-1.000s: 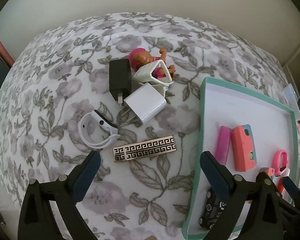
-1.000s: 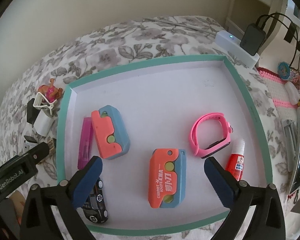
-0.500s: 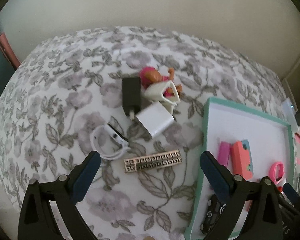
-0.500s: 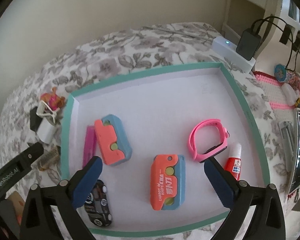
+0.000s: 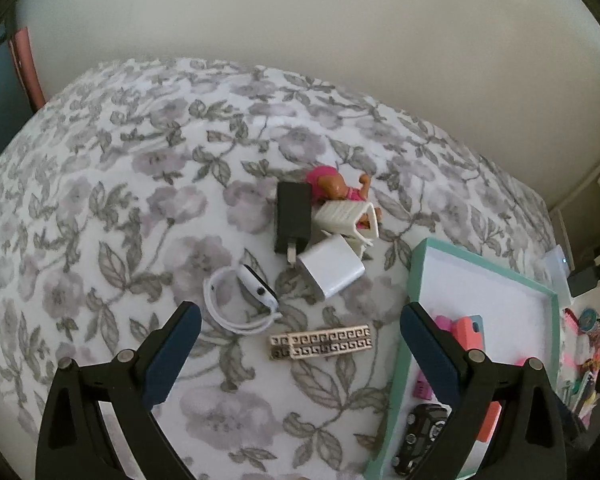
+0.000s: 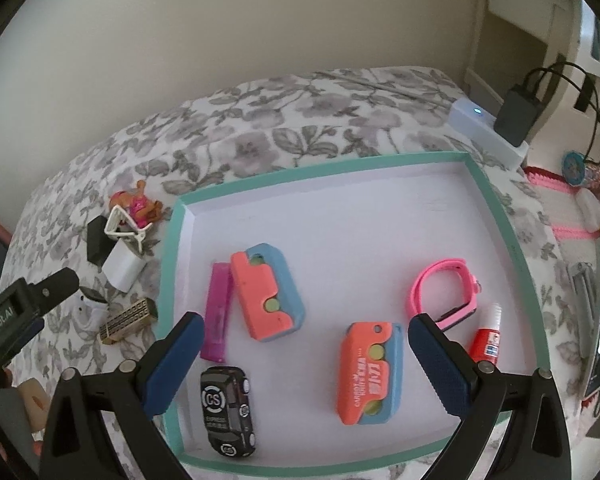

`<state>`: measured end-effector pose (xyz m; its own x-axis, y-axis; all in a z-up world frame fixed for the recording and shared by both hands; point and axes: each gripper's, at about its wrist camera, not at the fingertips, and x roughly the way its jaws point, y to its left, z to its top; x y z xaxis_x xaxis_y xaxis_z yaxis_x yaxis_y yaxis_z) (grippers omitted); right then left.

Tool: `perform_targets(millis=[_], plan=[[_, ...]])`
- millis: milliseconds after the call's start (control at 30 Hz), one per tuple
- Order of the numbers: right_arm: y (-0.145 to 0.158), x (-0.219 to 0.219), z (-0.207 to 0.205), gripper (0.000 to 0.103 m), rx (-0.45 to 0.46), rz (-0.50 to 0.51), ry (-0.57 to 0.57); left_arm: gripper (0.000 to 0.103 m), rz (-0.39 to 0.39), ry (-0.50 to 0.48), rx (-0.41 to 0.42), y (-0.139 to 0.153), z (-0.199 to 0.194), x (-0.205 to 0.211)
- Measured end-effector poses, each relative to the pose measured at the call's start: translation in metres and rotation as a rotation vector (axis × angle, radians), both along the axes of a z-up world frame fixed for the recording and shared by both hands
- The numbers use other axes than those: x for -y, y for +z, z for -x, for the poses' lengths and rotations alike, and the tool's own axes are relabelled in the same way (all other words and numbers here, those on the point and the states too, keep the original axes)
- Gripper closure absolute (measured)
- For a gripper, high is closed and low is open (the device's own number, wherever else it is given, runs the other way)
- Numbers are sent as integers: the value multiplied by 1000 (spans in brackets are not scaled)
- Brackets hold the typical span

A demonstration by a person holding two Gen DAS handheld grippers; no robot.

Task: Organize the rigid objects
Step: 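Move both tools back from the tray toward the white watch and gold bar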

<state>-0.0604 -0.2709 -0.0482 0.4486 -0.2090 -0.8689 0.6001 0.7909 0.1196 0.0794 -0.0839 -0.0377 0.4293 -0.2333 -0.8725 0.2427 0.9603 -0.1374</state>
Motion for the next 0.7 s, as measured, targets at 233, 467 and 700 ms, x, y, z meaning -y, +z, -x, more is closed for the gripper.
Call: perform_targets(millis=[233,467,700], plan=[[13,-12,-12,0,76,50,31,3,-22,11,57,10,-10,-11],[29,-30,-40,0,99,66,96,3,-60,92,21,22,-33,-20],[29,-58,-75,0,101,22,205,3,-50,173,-11,15,-53,-45]])
